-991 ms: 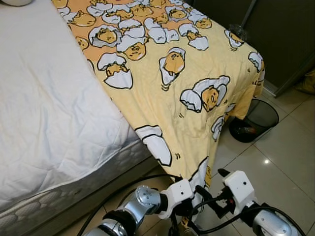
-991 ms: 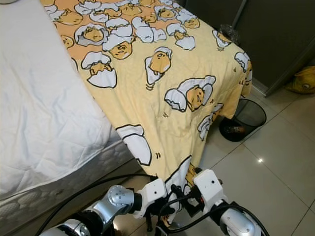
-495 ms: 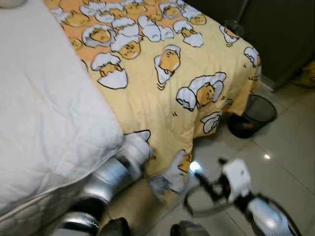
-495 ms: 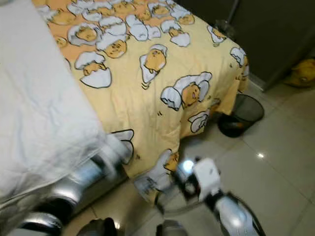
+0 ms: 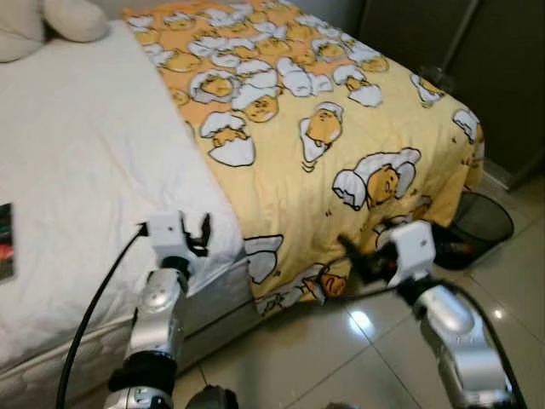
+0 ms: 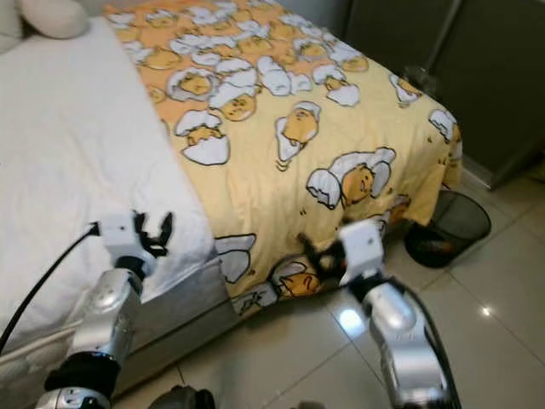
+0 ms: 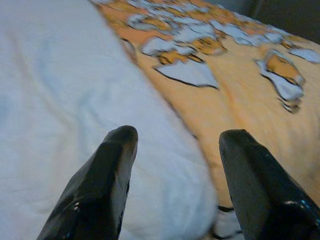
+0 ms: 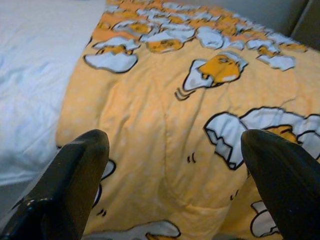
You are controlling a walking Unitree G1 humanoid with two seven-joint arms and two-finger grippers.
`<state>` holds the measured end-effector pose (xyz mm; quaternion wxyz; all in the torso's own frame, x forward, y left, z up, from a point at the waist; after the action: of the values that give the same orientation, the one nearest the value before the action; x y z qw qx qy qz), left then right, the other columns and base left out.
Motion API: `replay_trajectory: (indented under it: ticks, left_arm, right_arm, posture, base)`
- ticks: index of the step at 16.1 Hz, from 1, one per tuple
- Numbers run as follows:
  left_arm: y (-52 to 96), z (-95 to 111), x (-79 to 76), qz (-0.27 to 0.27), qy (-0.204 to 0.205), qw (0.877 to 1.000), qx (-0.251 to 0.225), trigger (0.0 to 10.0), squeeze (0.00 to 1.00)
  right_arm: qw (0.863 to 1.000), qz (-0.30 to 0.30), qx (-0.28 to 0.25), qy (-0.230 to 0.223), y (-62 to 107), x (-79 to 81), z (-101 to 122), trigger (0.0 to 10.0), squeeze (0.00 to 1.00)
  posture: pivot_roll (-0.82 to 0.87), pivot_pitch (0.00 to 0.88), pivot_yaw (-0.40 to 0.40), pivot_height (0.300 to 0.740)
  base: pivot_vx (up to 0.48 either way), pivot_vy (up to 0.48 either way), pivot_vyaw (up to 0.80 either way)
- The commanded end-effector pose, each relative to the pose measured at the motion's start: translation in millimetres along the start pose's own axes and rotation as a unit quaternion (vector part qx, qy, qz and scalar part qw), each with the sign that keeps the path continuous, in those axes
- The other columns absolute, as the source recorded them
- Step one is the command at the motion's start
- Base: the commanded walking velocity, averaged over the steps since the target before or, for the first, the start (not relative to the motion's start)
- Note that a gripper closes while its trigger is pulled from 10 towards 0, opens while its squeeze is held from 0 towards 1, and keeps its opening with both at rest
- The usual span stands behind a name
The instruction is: Clean up the room
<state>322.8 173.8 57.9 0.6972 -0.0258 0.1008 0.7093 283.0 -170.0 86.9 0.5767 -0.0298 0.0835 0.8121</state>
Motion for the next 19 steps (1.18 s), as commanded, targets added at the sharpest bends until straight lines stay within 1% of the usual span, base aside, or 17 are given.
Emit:
replay_trajectory:
  ticks: [1, 2, 3, 5, 6, 7, 8, 10, 11, 12, 13, 16, 18, 19]
  left_arm:
    - [-9.8, 11.0, -11.6, -0.010, 0.019, 1.000, -0.005, 10.0, 0.00]
    - [-11.6, 15.1, -13.7, -0.011, 0.008, 1.000, -0.013, 10.0, 0.00]
    - [-11.3, 19.8, -15.5, -0.006, -0.017, 1.000, -0.025, 10.0, 0.00]
    - [-3.3, 16.0, -16.3, 0.006, -0.053, 0.998, -0.027, 10.0, 0.00]
    - [6.9, 3.9, -5.1, 0.067, -0.132, 0.989, -0.008, 10.0, 0.00]
    - [11.0, 4.0, -1.5, 0.070, -0.104, 0.992, -0.015, 10.0, 0.00]
    - [16.1, 8.8, 0.5, 0.063, -0.098, 0.993, -0.035, 10.0, 1.00]
    - [21.8, 16.5, -4.1, 0.056, -0.117, 0.990, -0.060, 10.0, 1.00]
    - [22.7, 20.6, -13.3, 0.046, -0.087, 0.993, -0.066, 10.0, 1.00]
    - [23.3, 24.0, -18.3, 0.043, -0.087, 0.993, -0.071, 10.0, 1.00]
    - [23.2, 24.7, -19.1, 0.043, -0.099, 0.992, -0.070, 10.0, 1.00]
    - [24.4, 18.3, -20.5, 0.045, -0.081, 0.994, -0.050, 10.0, 1.00]
    - [25.8, 17.6, -20.2, 0.052, -0.083, 0.994, -0.046, 10.0, 1.00]
    - [26.5, 14.8, -16.6, 0.056, -0.085, 0.994, -0.038, 10.0, 1.00]
  right_arm:
    - [1.000, -0.021, 0.007, -0.019, -7.1, -8.2, -2.6, 10.0, 0.00]
    - [1.000, -0.021, 0.001, -0.023, -10.9, -8.4, -0.4, 10.0, 0.00]
    - [0.999, -0.020, -0.006, -0.025, -16.4, -7.0, 2.4, 10.0, 0.00]
    - [0.999, -0.016, -0.004, -0.030, -21.1, -2.4, -0.2, 10.0, 0.00]
    - [0.999, -0.017, 0.004, -0.050, -21.4, 5.0, -9.6, 10.0, 0.00]
    - [0.998, -0.022, 0.005, -0.058, -20.6, 6.3, -12.5, 10.0, 0.00]
    - [0.997, -0.034, 0.006, -0.064, -19.9, 5.4, -16.4, 10.0, 0.00]
    - [0.995, -0.067, 0.017, -0.071, -18.5, -0.8, -23.9, 10.0, 0.00]
    - [0.995, -0.072, 0.020, -0.070, -17.9, -0.4, -28.0, 10.0, 0.00]
    - [0.995, -0.071, 0.018, -0.066, -17.4, 1.8, -29.3, 10.0, 0.00]
    - [0.995, -0.070, 0.018, -0.063, -17.2, 3.1, -29.8, 10.0, 0.00]
    - [0.995, -0.076, 0.019, -0.055, -15.2, 2.3, -33.9, 10.0, 0.00]
    - [0.996, -0.080, 0.014, -0.045, -14.6, -0.3, -32.8, 10.0, 0.00]
    - [0.996, -0.081, 0.012, -0.045, -14.7, -1.0, -33.1, 10.0, 0.00]
  posture:
    - [-0.13, 0.000, 0.000, 0.736]
    - [-0.13, 0.000, -0.001, 0.736]
    - [-0.12, 0.000, 0.003, 0.736]
    - [-0.11, 0.000, 0.004, 0.736]
    - [-0.09, 0.000, 0.002, 0.736]
    - [-0.09, 0.000, 0.002, 0.736]
    - [-0.09, 0.000, 0.000, 0.736]
    - [-0.08, 0.000, 0.003, 0.736]
    - [-0.08, 0.000, 0.014, 0.736]
    - [-0.09, 0.000, 0.018, 0.736]
    - [-0.09, 0.000, 0.021, 0.736]
    - [-0.10, 0.000, 0.027, 0.736]
    - [-0.11, 0.000, 0.031, 0.736]
    - [-0.11, 0.000, 0.038, 0.736]
  base:
    - [0.000, 0.465, 0.00]
    - [0.000, 0.461, 0.00]
    - [0.000, 0.442, 0.68]
    - [-0.148, 0.407, 0.66]
    - [0.000, 0.000, 0.61]
    - [0.000, 0.000, 0.61]
    - [0.000, 0.000, 0.61]
    - [0.000, 0.000, 0.65]
    - [0.000, 0.000, 0.69]
    - [0.000, 0.000, 0.68]
    - [0.000, 0.000, 0.68]
    - [0.000, -0.480, 0.66]
    - [0.000, -0.480, 0.64]
    - [0.000, -0.480, 0.63]
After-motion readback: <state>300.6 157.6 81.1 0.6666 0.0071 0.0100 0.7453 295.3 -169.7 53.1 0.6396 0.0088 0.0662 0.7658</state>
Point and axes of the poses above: a point about 5 cm out from each wrist's last joint towards the gripper, its own y axis pointing back from the gripper into the wrist, its own z axis along the axis of the wrist's last joint, x = y × z, the point moved 2 cm from there along -y, pointing out of the wrist towards the gripper, and after that the axes turned 3 degrees about y, right-handed, at the moved point
